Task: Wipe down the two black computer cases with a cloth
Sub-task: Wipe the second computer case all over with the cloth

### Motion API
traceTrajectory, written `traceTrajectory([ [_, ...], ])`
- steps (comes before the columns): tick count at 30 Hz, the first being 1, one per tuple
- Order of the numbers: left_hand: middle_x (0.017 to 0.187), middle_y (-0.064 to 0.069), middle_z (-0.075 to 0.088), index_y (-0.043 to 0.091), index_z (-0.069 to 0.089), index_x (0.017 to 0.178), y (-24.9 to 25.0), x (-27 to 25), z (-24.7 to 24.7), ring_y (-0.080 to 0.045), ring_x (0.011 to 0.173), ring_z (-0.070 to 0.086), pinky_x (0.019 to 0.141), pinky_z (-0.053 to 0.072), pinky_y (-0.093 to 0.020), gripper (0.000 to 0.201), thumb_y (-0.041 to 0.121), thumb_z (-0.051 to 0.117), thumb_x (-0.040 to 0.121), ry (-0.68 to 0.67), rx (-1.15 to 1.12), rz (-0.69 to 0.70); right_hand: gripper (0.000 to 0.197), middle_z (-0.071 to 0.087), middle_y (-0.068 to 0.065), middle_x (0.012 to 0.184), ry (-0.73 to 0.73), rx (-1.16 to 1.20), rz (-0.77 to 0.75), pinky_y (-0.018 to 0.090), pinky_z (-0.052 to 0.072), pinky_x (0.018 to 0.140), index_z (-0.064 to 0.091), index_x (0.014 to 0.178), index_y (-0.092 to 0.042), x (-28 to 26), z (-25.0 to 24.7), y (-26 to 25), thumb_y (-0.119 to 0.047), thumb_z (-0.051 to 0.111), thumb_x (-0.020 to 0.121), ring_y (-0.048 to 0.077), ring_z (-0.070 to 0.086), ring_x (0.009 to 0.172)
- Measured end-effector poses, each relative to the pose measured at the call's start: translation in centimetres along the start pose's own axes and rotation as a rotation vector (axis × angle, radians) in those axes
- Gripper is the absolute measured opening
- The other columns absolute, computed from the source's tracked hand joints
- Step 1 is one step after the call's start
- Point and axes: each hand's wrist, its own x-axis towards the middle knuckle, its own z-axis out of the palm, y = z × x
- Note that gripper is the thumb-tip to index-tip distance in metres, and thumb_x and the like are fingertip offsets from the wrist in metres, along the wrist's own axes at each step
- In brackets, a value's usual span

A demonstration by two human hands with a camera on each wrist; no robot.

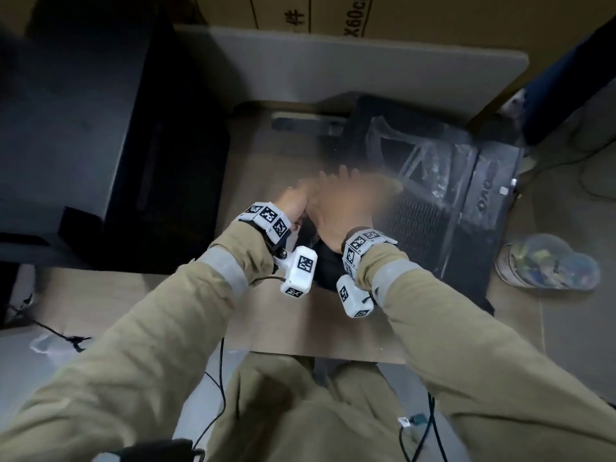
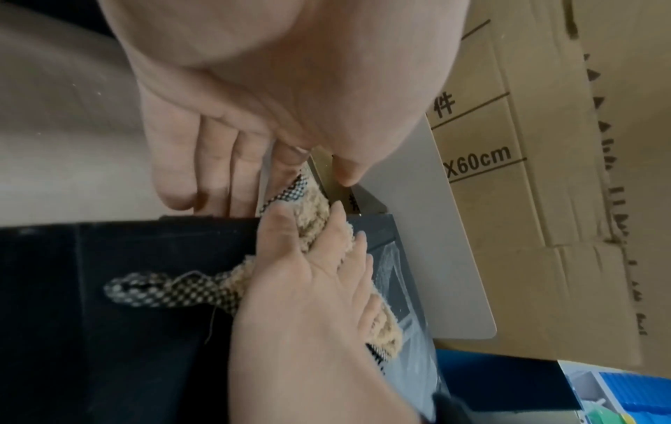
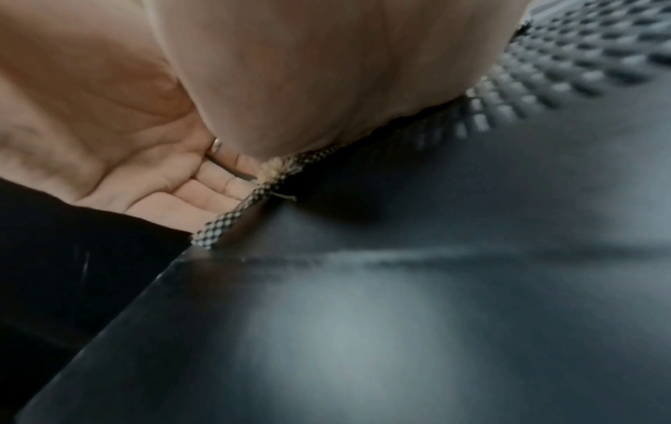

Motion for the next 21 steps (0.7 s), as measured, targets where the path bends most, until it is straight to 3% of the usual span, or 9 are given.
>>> traceTrajectory([
  [2, 0.088, -0.014, 0.063, 0.012, 0.058, 0.082, -0.2, 0.9, -0.9, -0.025, 0.086, 0.055, 0.069, 0.042, -0.03, 0.049, 0.051, 0.035, 0.101, -0.048, -0.046, -0.028, 0.068, -0.011, 0.01, 0.168, -0.02, -0.011, -0.021, 0.055, -0.011, 0.121, 0.005, 0.161, -0.033, 1.6, -0.4, -0.6, -0.056, 0.025, 0.101, 0.031, -0.016, 0.153],
  [3, 0.084, -0.012, 0.062, 0.012, 0.058, 0.081, -0.1, 1.1, -1.3, -0.024, 0.083, 0.054, 0.068, 0.04, -0.029, 0.048, 0.05, 0.037, 0.1, -0.076, -0.071, -0.032, 0.066, -0.012, 0.009, 0.168, -0.03, -0.021, -0.025, 0.055, -0.012, 0.121, 0.005, 0.16, -0.034, 2.3, -0.6, -0.7, -0.054, 0.026, 0.101, 0.031, -0.017, 0.153],
  [7, 0.092, -0.009, 0.069, 0.009, 0.064, 0.095, 0.9, 2.7, -1.7, -0.025, 0.088, 0.065, 0.086, 0.051, -0.036, 0.048, 0.051, 0.042, 0.099, -0.13, -0.114, -0.003, 0.065, -0.012, 0.009, 0.168, -0.046, -0.051, -0.026, 0.053, -0.013, 0.122, 0.004, 0.16, -0.035, 4.4, -1.3, -0.3, -0.051, 0.028, 0.102, 0.029, -0.017, 0.153],
  [11, 0.078, -0.007, 0.064, 0.01, 0.06, 0.083, 2.7, 3.5, -1.3, -0.025, 0.076, 0.061, 0.075, 0.045, -0.033, 0.043, 0.048, 0.046, 0.098, -0.12, -0.152, 0.035, 0.065, -0.01, 0.009, 0.168, -0.03, -0.042, -0.015, 0.052, -0.012, 0.122, 0.004, 0.16, -0.034, 6.0, -2.1, 0.5, -0.048, 0.029, 0.102, 0.028, -0.015, 0.154],
  [14, 0.088, -0.007, 0.066, 0.012, 0.062, 0.1, 4.3, 4.5, -1.0, -0.025, 0.088, 0.063, 0.079, 0.048, -0.035, 0.039, 0.049, 0.047, 0.098, -0.115, -0.181, 0.058, 0.066, -0.011, 0.009, 0.168, -0.036, -0.038, -0.006, 0.052, -0.013, 0.122, 0.002, 0.16, -0.033, 7.8, -2.8, 1.4, -0.048, 0.029, 0.102, 0.028, -0.016, 0.153],
  [16, 0.09, -0.005, 0.065, 0.016, 0.061, 0.103, 5.2, 4.8, -0.8, -0.023, 0.089, 0.063, 0.08, 0.05, -0.034, 0.034, 0.047, 0.046, 0.1, -0.116, -0.196, 0.073, 0.066, -0.012, 0.009, 0.168, -0.042, -0.048, -0.006, 0.052, -0.013, 0.122, 0.001, 0.16, -0.033, 9.0, -3.3, 2.0, -0.047, 0.029, 0.102, 0.028, -0.017, 0.153],
  [19, 0.094, -0.01, 0.063, 0.012, 0.06, 0.092, 6.5, 5.6, -0.3, -0.025, 0.085, 0.061, 0.073, 0.048, -0.031, 0.033, 0.04, 0.046, 0.102, -0.088, -0.199, 0.084, 0.066, -0.014, 0.008, 0.167, -0.062, -0.05, -0.006, 0.05, -0.014, 0.122, 0.002, 0.161, -0.032, 10.9, -4.2, 3.2, -0.046, 0.028, 0.102, 0.027, -0.018, 0.153],
  [21, 0.095, -0.014, 0.062, 0.012, 0.059, 0.085, 7.4, 6.4, 0.0, -0.026, 0.085, 0.06, 0.074, 0.048, -0.033, 0.036, 0.04, 0.044, 0.103, -0.071, -0.174, 0.084, 0.065, -0.014, 0.007, 0.168, -0.071, -0.051, -0.011, 0.05, -0.015, 0.121, 0.003, 0.161, -0.031, 12.2, -4.8, 4.0, -0.046, 0.027, 0.102, 0.027, -0.019, 0.153],
])
